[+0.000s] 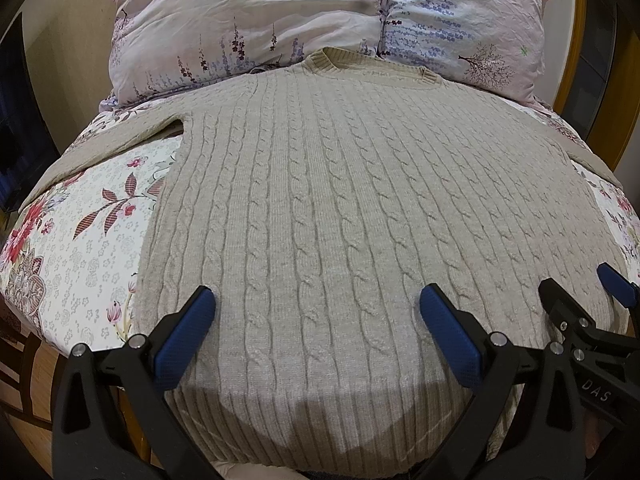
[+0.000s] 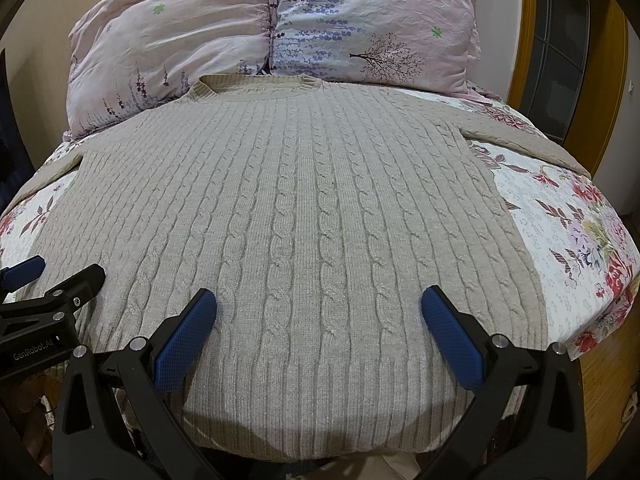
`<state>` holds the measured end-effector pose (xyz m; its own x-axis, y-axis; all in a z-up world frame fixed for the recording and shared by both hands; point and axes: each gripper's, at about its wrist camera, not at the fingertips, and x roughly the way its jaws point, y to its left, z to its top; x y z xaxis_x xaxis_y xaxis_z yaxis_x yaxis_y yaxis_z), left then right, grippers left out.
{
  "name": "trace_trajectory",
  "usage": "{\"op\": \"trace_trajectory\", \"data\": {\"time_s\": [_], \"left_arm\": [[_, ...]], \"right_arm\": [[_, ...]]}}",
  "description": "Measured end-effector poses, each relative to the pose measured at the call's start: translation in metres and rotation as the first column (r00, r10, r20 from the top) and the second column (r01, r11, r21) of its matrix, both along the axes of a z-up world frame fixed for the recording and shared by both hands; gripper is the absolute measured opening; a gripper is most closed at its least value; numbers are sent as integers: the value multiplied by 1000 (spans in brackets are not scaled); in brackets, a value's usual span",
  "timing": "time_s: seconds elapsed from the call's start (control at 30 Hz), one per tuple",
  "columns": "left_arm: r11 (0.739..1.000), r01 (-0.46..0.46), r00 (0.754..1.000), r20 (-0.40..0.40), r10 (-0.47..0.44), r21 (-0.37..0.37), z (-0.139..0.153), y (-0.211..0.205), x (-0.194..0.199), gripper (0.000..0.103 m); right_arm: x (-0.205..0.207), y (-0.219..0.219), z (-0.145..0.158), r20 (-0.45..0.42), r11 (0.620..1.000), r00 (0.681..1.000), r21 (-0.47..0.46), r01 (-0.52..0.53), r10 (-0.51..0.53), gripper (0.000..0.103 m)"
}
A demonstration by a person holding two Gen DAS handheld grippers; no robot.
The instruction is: Fold small clothes
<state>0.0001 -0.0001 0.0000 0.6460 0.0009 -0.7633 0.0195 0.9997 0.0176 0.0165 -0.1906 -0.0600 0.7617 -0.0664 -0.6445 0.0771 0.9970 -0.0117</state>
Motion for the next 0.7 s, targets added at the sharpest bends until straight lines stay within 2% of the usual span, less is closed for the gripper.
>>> {"op": "trace_trajectory", "data": {"time_s": [0.7], "left_arm": [[1000,0,1000,2,0,0,1,-2,-1,101]], "right_arm": [[0,-1,0,-2,1000,1000,0,0,0,102]]}}
